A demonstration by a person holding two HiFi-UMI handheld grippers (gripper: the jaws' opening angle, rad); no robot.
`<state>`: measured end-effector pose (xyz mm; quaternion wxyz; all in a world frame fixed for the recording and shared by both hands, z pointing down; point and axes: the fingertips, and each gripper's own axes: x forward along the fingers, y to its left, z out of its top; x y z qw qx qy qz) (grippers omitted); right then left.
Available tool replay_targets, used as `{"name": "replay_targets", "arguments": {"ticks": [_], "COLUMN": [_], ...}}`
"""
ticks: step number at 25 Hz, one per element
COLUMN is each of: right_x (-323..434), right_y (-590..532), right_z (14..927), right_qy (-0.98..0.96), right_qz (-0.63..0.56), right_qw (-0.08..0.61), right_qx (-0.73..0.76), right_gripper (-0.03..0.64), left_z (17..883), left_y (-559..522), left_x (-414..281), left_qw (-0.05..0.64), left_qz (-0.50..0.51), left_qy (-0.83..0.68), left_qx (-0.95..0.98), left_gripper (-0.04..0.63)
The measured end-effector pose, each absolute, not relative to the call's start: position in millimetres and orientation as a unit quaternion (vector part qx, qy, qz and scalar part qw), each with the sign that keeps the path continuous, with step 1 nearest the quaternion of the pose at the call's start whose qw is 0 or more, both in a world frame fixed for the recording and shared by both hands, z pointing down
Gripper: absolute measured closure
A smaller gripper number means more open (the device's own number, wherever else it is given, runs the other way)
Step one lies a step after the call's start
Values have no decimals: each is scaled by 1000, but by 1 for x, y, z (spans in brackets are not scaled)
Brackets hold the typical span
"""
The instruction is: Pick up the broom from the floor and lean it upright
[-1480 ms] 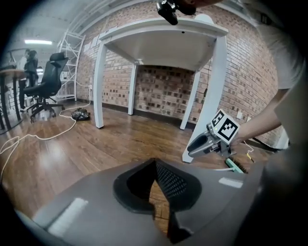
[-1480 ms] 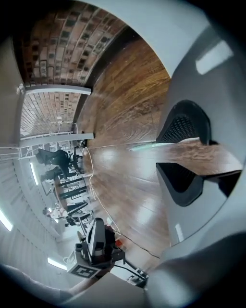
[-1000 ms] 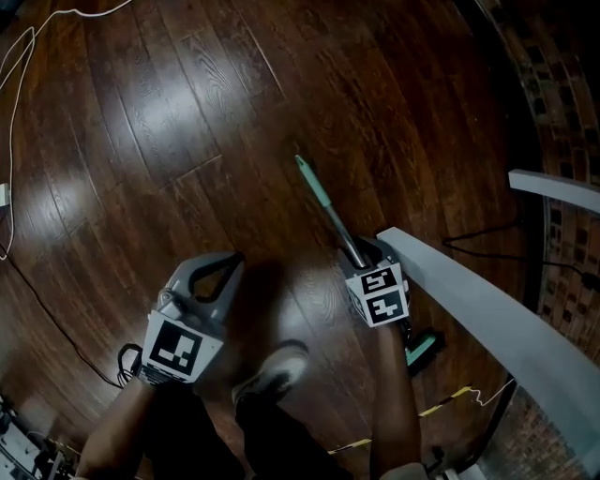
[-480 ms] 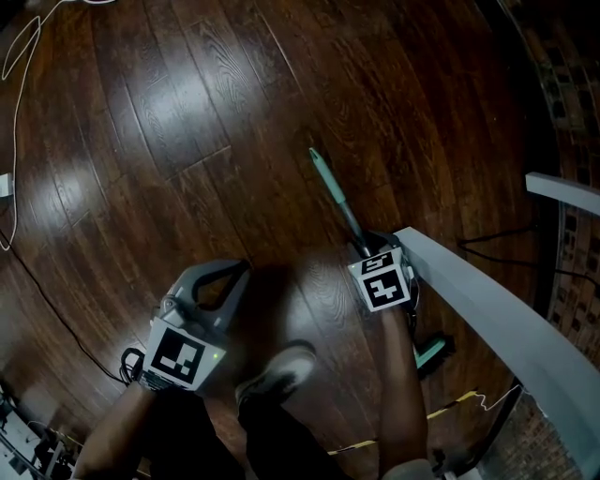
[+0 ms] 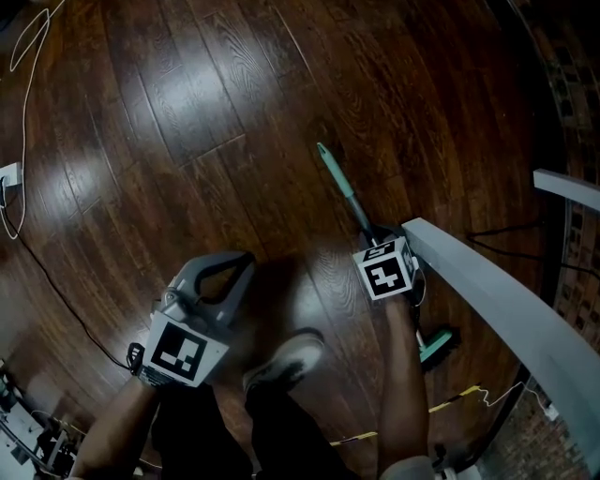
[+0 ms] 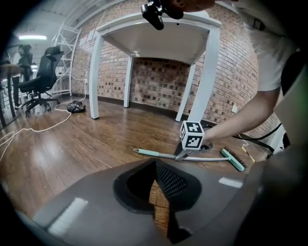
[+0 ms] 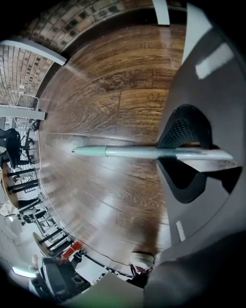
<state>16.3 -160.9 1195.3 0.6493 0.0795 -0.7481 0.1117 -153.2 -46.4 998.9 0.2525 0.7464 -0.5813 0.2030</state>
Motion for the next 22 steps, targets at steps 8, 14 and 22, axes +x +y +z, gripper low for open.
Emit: {"name": "replay_targets", "arguments": {"ticks": [8, 14, 22], "right_x": [21, 32, 57], "right_y": [-147, -141, -126], "right_z": [1136, 1074, 979], "right_qy": [-761, -767, -787], "right_qz": [91, 80, 52], "right_qw": [635, 628, 597], "right_qx": [92, 103, 147], "right_gripper": [532, 532, 532], "left_z": [959, 906, 818], "left_y": [-32, -34, -48], "left_x": [-149, -145, -147], "left_qw": [274, 271, 243], "left_qz": [203, 209, 213], "left_qy": [-579, -568, -552], "left_qx": [741, 749, 769], "left_gripper": [594, 594, 594]}}
